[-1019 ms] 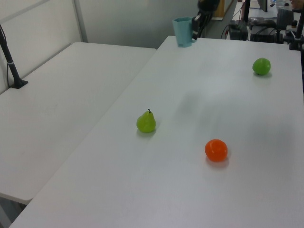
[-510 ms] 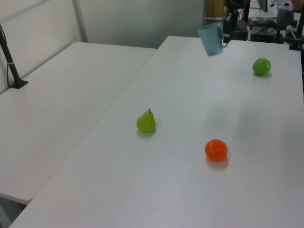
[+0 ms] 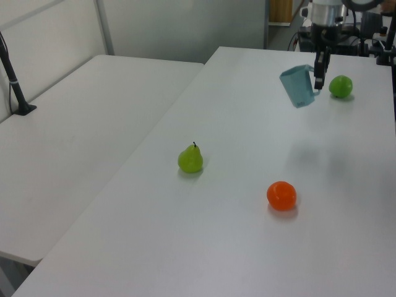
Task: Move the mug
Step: 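Lower the held mug onto the table beside the apple, then open the gripper to release the mug rim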
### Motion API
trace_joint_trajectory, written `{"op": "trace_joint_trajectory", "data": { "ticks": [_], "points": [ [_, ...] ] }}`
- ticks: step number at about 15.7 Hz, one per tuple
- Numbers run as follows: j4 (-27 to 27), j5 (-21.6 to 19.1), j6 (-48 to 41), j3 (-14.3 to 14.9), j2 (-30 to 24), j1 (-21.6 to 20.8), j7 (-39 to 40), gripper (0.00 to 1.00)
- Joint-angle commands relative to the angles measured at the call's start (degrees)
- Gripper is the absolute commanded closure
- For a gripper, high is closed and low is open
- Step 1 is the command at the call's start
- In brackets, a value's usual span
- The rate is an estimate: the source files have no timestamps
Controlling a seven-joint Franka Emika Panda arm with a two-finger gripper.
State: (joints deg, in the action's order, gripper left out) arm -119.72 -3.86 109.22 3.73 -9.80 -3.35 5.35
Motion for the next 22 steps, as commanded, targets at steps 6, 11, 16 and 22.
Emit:
{"op": "trace_joint_trajectory", "data": {
  "ticks": [6, 11, 16, 22],
  "points": [
    [-18.0, 5.7, 18.5, -1.3, -3.0, -0.4, 1.1, 0.97],
    [-24.4, 10.8, 28.8, -1.3, -2.2, 0.2, 1.0, 0.97],
    [-24.6, 11.7, 33.0, -1.3, -0.8, 2.1, 1.0, 0.97],
    [-24.6, 11.7, 34.6, -1.3, 3.4, 2.3, 0.5, 0.92]
  ]
}}
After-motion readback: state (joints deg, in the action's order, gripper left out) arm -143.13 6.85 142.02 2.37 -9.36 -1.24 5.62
